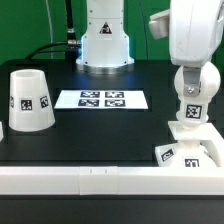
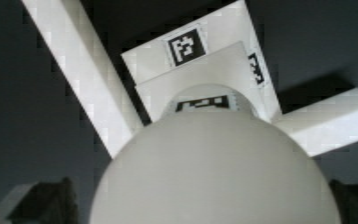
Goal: Assemble lamp
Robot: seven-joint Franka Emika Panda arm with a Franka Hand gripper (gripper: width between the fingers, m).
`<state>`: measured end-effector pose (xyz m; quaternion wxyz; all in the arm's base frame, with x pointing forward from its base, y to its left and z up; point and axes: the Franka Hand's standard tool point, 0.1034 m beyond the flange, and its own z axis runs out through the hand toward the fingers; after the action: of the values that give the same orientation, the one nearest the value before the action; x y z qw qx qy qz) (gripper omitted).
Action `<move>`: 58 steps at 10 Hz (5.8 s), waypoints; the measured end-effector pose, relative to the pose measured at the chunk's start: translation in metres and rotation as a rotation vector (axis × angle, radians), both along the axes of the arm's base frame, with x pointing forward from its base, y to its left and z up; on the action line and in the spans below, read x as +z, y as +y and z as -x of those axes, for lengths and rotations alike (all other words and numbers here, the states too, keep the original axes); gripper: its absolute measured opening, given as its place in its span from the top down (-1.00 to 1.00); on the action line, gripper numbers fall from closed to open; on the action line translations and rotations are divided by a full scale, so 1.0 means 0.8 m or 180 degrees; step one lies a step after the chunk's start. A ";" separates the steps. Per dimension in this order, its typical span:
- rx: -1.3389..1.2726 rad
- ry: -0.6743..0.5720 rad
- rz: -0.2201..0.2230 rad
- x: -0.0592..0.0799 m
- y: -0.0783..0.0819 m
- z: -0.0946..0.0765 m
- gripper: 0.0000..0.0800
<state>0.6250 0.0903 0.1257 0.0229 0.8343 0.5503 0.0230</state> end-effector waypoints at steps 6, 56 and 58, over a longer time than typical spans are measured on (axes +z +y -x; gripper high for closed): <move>0.1037 -0.0006 0.0182 -0.001 0.004 -0.001 -0.75; -0.1947 -0.0070 -0.0156 -0.003 -0.001 -0.003 -0.75; -0.1383 -0.0101 -0.0083 -0.003 0.002 -0.003 -0.75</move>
Offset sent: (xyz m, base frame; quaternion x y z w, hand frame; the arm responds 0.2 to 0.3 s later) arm 0.0028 0.0121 -0.0014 -0.0213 -0.0016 -0.1956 0.9804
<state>0.6272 0.0921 0.1230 0.0253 0.9331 0.3567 0.0378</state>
